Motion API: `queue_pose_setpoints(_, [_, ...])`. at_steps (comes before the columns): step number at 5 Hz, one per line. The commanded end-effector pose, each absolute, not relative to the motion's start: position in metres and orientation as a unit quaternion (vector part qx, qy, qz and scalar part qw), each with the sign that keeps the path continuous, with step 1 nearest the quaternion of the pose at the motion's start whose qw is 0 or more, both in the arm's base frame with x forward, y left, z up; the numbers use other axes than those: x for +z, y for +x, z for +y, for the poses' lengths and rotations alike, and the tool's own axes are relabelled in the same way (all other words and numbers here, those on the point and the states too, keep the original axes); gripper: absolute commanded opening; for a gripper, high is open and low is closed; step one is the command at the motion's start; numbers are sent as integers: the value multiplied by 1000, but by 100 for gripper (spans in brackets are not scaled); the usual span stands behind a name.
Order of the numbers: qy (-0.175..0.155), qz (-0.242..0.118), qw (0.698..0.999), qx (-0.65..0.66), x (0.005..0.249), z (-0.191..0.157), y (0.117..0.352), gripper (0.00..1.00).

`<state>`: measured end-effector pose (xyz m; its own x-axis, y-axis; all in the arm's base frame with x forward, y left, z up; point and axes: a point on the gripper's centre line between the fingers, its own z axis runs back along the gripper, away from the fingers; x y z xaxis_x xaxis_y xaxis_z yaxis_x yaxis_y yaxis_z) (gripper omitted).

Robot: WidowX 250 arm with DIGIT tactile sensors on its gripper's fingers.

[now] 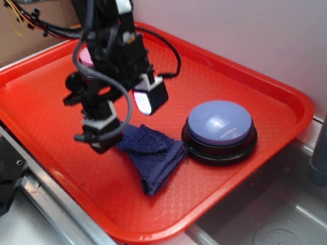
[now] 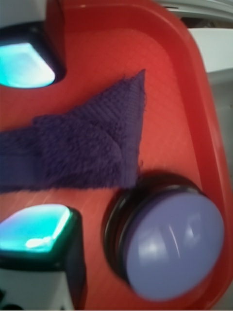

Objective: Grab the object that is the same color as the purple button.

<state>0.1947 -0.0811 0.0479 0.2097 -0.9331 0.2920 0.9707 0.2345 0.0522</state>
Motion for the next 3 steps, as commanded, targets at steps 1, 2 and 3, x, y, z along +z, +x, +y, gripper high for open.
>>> queue_pose_setpoints(1, [-56, -141, 766, -624, 27, -82, 196, 100])
queue_pose_setpoints(2, [-56, -134, 769, -623, 15, -79, 199, 100])
queue_pose_setpoints(3, [-55, -128, 765, -629, 11, -76, 199, 0])
